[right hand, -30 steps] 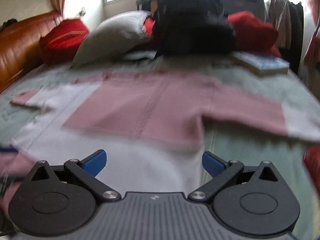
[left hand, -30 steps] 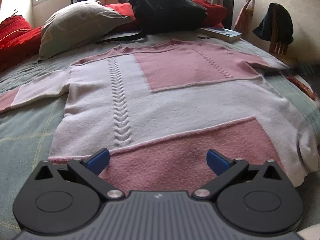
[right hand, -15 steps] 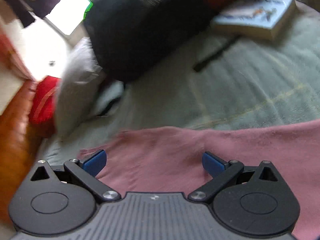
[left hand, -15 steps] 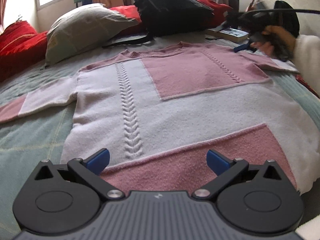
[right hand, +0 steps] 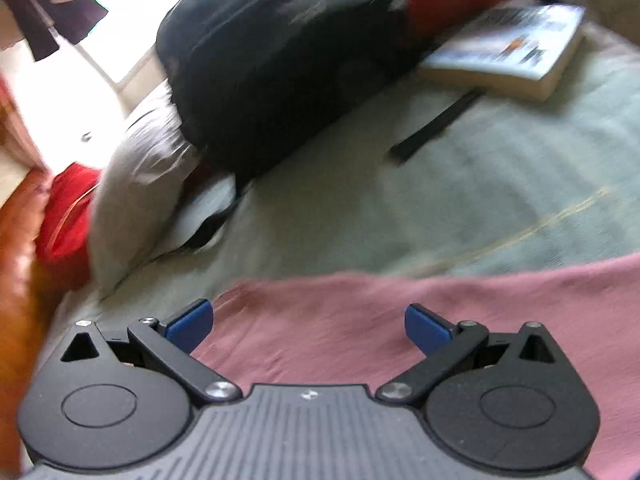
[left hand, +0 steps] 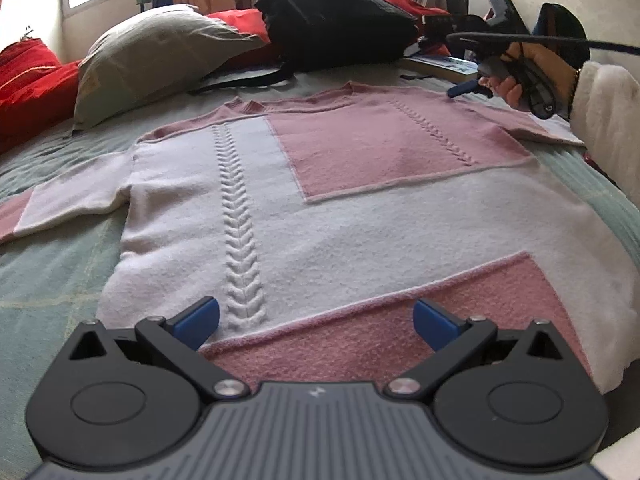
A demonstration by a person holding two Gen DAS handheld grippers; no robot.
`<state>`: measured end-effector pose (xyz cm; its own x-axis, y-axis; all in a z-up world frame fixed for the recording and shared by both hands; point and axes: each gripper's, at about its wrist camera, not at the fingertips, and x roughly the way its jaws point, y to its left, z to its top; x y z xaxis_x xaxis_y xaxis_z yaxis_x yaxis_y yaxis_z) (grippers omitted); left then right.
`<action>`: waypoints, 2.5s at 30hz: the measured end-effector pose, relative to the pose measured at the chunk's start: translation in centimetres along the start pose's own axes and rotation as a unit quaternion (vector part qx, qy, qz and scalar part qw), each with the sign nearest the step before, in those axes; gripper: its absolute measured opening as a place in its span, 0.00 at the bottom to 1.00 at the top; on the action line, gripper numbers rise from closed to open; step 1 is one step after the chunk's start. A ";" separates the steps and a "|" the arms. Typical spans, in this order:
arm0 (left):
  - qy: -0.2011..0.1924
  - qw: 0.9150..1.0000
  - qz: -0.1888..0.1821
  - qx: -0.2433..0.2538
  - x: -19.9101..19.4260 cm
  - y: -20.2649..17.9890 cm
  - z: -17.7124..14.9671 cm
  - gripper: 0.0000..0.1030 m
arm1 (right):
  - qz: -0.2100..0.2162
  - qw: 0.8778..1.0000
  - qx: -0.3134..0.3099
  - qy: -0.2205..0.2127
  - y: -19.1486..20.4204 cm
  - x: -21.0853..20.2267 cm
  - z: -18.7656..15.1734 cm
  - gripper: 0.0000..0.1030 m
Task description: Fold clothes
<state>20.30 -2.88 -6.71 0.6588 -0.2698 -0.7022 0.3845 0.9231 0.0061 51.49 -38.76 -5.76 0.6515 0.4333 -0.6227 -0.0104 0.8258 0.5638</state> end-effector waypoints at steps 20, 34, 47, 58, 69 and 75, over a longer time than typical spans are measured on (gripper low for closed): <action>-0.003 1.000 -0.017 -0.015 -0.4 -0.7 0.5 0.99 | -0.041 0.999 -0.021 -0.021 -7.5 -7.5 -0.3 1.00; 0.014 0.999 -0.020 0.035 1.5 -6.0 2.1 0.99 | -0.139 0.983 0.072 -0.093 -25.1 -17.5 0.8 1.00; 0.020 0.998 -0.018 0.051 1.9 -7.2 2.4 0.99 | -0.115 0.974 0.124 -0.149 -27.9 -20.9 0.2 1.00; 0.022 0.998 -0.017 0.048 1.9 -7.2 2.1 0.99 | -0.194 0.974 0.074 -0.090 -24.4 -17.9 2.1 1.00; 0.020 0.998 -0.020 0.050 2.0 -7.1 2.3 0.99 | -0.230 0.966 0.058 -0.108 -23.6 -17.2 2.3 1.00; 0.017 0.998 -0.010 0.061 0.7 -6.6 2.0 0.99 | -0.187 0.981 -0.020 -0.051 -15.6 -17.5 -0.1 1.00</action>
<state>19.49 -9.66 -5.83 0.6287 -0.2772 -0.7265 0.4748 0.8768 0.0763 40.14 -59.21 -3.73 0.6873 0.0603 -0.7239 0.2157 0.9347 0.2827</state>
